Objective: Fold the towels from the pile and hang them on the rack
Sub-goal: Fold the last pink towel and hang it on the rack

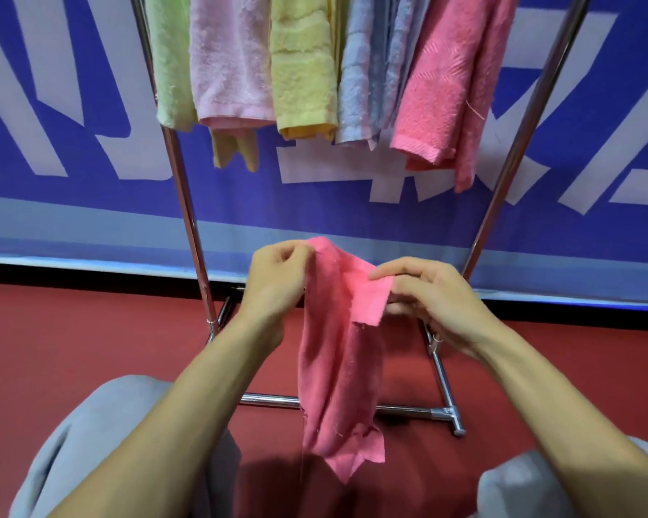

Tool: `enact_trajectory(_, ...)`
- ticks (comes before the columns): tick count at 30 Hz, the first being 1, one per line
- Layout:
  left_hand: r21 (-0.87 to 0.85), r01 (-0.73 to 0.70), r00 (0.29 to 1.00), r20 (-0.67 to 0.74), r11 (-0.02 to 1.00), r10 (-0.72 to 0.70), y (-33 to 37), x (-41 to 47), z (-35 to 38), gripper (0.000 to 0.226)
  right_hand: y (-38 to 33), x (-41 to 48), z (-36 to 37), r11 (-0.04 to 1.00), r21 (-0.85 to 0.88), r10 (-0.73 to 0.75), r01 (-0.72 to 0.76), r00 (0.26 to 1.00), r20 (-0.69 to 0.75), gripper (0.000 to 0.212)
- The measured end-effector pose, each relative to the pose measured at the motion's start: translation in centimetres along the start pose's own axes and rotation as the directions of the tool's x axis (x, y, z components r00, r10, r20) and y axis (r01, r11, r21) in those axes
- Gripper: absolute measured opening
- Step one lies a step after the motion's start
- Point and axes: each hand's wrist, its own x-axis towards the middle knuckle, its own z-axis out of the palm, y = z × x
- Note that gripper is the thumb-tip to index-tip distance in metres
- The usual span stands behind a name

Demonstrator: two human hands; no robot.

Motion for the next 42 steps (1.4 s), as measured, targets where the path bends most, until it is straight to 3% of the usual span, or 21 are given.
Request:
enact_trajectory(2,0.112,-0.055,0.998,0.022,0.992,0.053,-0.8,0.1,0.8,0.030,0.0,-0.3,-0.2,0.961,-0.271,-0.059,0.061,0.998,0.015,0.034)
enact_trajectory(4,0.098,-0.034,0.999,0.028,0.995,0.031,-1.5,0.3,1.1,0.034,0.6,-0.4,-0.4,0.786,-0.610,-0.139,0.098,0.990,-0.020,0.025)
enact_trajectory(7,0.073,0.023,0.998,0.064,0.997,-0.028,-2.1,0.4,1.5,0.028,0.8,-0.3,-0.7,0.596,-0.795,-0.240,0.112,0.970,-0.043,0.007)
enact_trajectory(9,0.076,0.037,0.995,0.089,0.996,-0.044,-2.2,0.0,2.1,0.022,0.8,-0.2,-0.7,0.604,-0.780,-0.293,0.167,0.956,-0.022,0.006)
enact_trajectory(12,0.059,0.058,0.987,0.147,0.997,-0.067,-2.3,-0.7,2.7,0.021,0.6,-0.2,-0.6,0.693,-0.678,-0.299,0.244,0.953,0.036,0.005)
enact_trajectory(16,-0.015,0.103,0.969,0.227,0.995,-0.097,-2.1,-1.2,3.0,0.021,0.5,-0.3,-0.3,0.740,-0.646,-0.217,0.189,0.976,0.037,0.015)
enact_trajectory(21,-0.067,0.105,0.946,0.315,0.992,-0.079,-1.7,-1.5,2.9,0.024,0.9,0.1,0.0,0.756,-0.645,-0.226,0.114,0.970,-0.094,0.033)
enact_trajectory(25,0.001,0.013,0.939,0.345,1.000,-0.012,-1.6,-1.7,2.8,0.020,1.0,0.2,0.2,0.789,-0.610,-0.208,0.075,0.967,-0.150,0.037)
enact_trajectory(31,0.189,-0.172,0.924,0.372,0.967,0.091,-1.7,-1.4,1.7,0.019,0.9,0.2,-0.3,0.828,-0.553,-0.191,0.092,0.974,-0.125,0.022)
enact_trajectory(34,0.324,-0.321,0.893,0.417,0.890,0.170,-1.0,-1.1,0.8,0.018,1.1,0.3,-0.7,0.817,-0.561,-0.189,0.131,0.981,-0.045,0.032)
enact_trajectory(36,0.333,-0.367,0.838,0.523,0.869,0.153,-0.3,-1.1,0.0,0.016,1.1,0.3,-0.9,0.810,-0.555,-0.158,0.191,0.982,0.107,0.040)
enact_trajectory(39,0.251,-0.324,0.797,0.591,0.912,0.120,0.6,-1.3,-0.8,0.013,0.9,0.2,-0.8,0.851,-0.472,-0.054,0.230,0.933,0.356,0.035)
enact_trajectory(42,0.140,-0.252,0.822,0.553,0.958,0.136,1.3,-1.5,-1.4,0.011,0.9,0.4,-0.5,0.866,-0.448,-0.023,0.221,0.914,0.406,0.023)
